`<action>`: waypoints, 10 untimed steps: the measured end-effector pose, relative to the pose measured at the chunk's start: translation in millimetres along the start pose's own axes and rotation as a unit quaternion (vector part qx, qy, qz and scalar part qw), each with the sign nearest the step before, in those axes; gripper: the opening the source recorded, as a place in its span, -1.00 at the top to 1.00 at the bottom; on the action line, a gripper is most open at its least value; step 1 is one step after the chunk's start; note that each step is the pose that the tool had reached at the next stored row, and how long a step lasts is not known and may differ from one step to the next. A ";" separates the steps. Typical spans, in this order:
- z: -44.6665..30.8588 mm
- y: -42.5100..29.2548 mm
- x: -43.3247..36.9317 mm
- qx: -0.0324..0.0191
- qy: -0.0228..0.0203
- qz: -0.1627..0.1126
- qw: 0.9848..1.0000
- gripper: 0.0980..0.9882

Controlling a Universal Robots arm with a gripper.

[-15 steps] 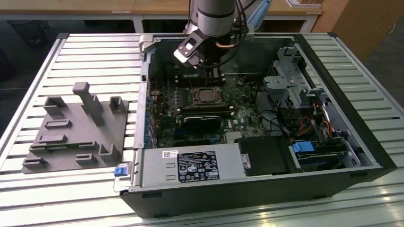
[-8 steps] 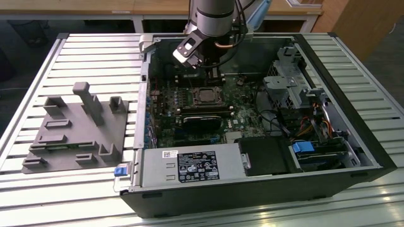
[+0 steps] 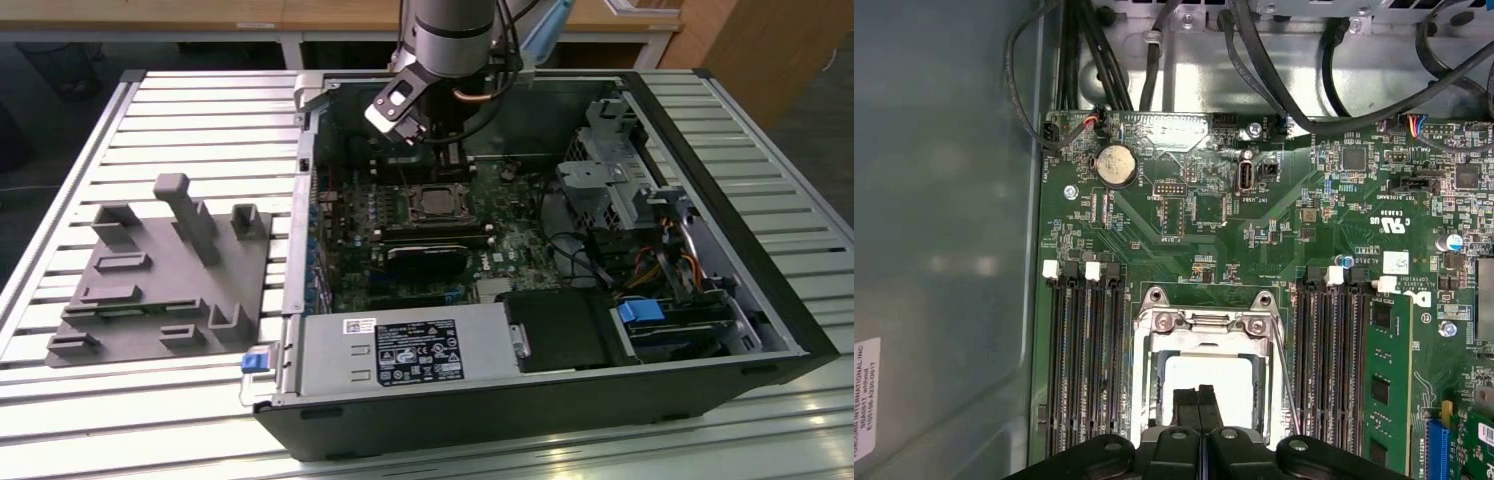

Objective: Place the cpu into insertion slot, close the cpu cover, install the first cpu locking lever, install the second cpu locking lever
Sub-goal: 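Install the first cpu locking lever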

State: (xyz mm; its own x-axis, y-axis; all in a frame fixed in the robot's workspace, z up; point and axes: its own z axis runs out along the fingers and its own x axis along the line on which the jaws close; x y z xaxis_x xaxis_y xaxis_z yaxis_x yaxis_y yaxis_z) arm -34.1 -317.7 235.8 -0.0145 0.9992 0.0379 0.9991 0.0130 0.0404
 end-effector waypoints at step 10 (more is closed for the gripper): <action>-4.8 0.2 0.2 0.000 -0.001 0.000 1.000 0.96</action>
State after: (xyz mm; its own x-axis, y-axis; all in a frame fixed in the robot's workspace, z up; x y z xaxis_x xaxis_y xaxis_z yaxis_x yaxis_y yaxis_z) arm -34.1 -317.7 240.6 -0.0145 0.9992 0.0363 0.9991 0.0131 0.0403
